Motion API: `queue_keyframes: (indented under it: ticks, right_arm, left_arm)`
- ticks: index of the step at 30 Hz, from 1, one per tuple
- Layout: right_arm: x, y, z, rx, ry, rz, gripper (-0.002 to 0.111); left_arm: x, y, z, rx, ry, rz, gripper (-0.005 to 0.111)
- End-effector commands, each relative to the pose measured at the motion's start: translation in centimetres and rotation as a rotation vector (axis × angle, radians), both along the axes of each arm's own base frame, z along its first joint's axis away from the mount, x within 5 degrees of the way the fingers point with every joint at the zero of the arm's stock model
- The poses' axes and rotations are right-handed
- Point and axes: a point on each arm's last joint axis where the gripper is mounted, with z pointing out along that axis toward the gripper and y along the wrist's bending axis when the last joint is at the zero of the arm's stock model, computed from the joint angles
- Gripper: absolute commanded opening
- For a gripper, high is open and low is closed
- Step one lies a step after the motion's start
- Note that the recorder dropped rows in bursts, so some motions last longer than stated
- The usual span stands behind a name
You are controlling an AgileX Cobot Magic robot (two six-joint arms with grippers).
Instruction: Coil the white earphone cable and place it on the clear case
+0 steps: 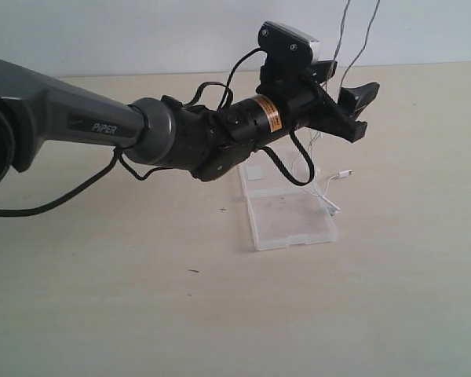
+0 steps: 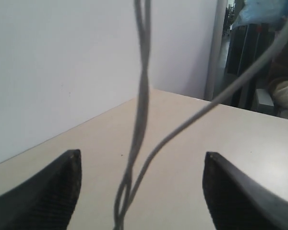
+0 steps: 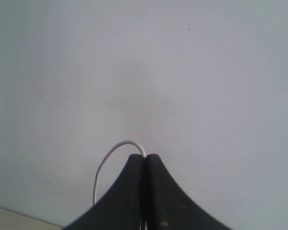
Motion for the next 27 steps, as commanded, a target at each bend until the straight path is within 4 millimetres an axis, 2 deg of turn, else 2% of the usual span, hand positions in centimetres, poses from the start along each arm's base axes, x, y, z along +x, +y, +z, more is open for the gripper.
queue_keyframes:
  ticks: [1,12,14,22,25,27]
  right_arm:
    - [0.12,-0.16,0.01,-0.011,-0.01,-0.01,0.0]
    - [0.12,-0.16,0.01,-0.011,-0.01,-0.01,0.0]
    - [0.12,-0.16,0.01,-0.011,-0.01,-0.01,0.0]
    - [0.12,-0.15,-0.01,-0.012,-0.008,-0.008,0.0]
    - [0.12,-0.13,-0.04,-0.013,-0.004,-0.007,0.0]
    - [0.12,-0.13,-0.04,-0.013,-0.004,-0.007,0.0]
  left_arm:
    - [0.27,-0.1,-0.1,-0.019,0.012,0.016,0.069]
    - [0.59,0.28,0.01,-0.037,0.013,0.038,0.068]
    - [0.59,0.28,0.01,-0.04,0.016,0.038,0.06]
    - [0.57,0.26,0.01,-0.034,0.011,0.035,0.011]
    - [0.57,0.26,-0.05,-0.029,0.015,0.034,0.001]
    - [0.57,0.26,-0.07,-0.027,0.017,0.035,0.0]
